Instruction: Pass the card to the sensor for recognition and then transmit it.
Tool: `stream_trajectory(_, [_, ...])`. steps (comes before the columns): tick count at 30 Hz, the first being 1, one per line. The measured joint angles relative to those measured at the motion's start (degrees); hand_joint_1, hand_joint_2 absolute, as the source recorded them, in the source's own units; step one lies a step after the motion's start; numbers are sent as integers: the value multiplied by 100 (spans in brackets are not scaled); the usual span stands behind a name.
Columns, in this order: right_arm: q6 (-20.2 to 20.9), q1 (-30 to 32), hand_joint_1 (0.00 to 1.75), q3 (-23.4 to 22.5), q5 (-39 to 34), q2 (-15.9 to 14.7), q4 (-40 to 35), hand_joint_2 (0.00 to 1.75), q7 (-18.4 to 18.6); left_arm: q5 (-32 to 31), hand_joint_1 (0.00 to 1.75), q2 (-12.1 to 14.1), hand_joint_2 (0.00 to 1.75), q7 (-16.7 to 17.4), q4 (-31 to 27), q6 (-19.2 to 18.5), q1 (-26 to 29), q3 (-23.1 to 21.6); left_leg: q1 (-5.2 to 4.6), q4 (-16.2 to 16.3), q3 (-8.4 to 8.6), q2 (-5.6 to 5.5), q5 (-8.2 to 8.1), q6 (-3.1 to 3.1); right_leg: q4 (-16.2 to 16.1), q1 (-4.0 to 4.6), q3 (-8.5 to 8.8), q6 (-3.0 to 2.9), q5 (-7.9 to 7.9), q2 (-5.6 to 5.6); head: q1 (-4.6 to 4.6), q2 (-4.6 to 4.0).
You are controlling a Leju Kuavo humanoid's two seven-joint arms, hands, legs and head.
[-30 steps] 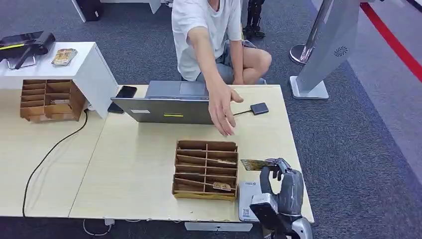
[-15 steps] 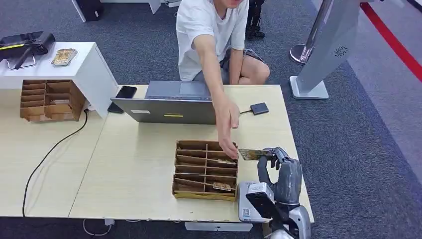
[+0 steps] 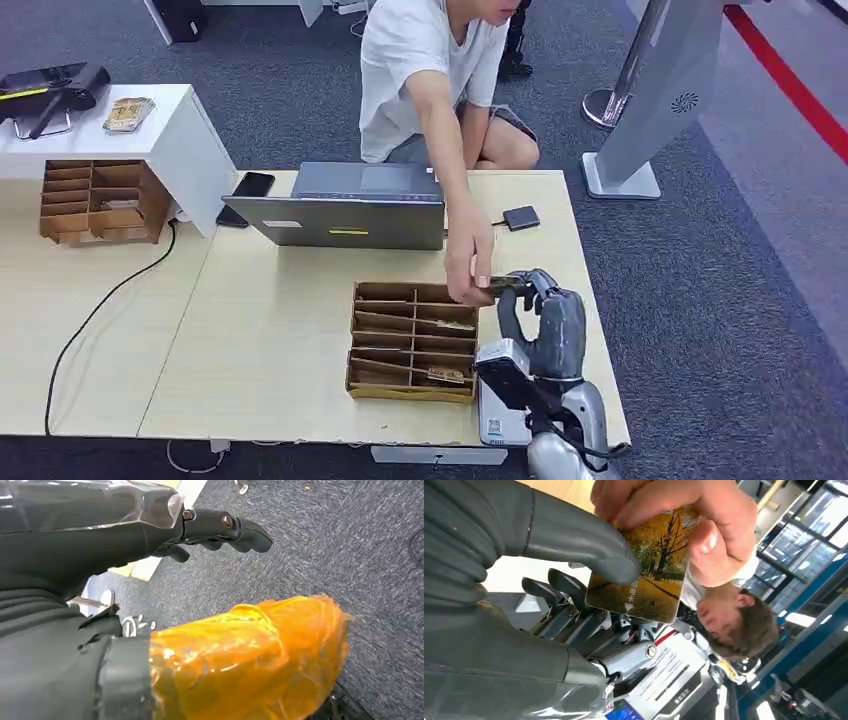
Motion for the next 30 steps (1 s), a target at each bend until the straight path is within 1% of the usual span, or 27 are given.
stream_trajectory(1, [26,-38,159,47,-13,18,18,175,9,-7,0,0,0,0,0,0,0,-2,0,0,0,0,0,0,0,0,0,0,0,0,0,0])
stream_trajectory(2, [44,-72,63,103,-24,31,37,175,13,-7,0,0,0,0,0,0,0,-2,0,0,0,0,0,0,0,0,0,0,0,0,0,0])
stream_trajectory(3, [63,-113,0,167,-42,46,57,175,15,-7,0,0,0,0,0,2,0,-2,0,0,0,0,0,0,0,0,0,0,0,0,0,0])
stream_trajectory(7, [111,-208,0,394,-85,61,129,175,37,-2,0,0,0,0,0,2,0,-2,0,0,-1,-1,1,-1,1,0,0,0,0,-1,0,0])
stream_trajectory(11, [129,-271,0,510,-92,63,193,175,50,2,0,0,0,0,0,4,0,0,0,0,-1,-1,0,0,1,0,0,0,0,-1,0,0])
stream_trajectory(23, [79,-308,0,656,-96,63,210,175,33,24,0,0,0,0,0,26,0,-2,0,0,0,-1,0,0,1,0,0,0,0,-1,0,0])
stream_trajectory(30, [72,-308,0,667,-96,63,208,175,31,26,0,0,0,0,0,28,0,0,0,0,-1,-1,0,-1,1,0,0,0,0,-1,2,0])
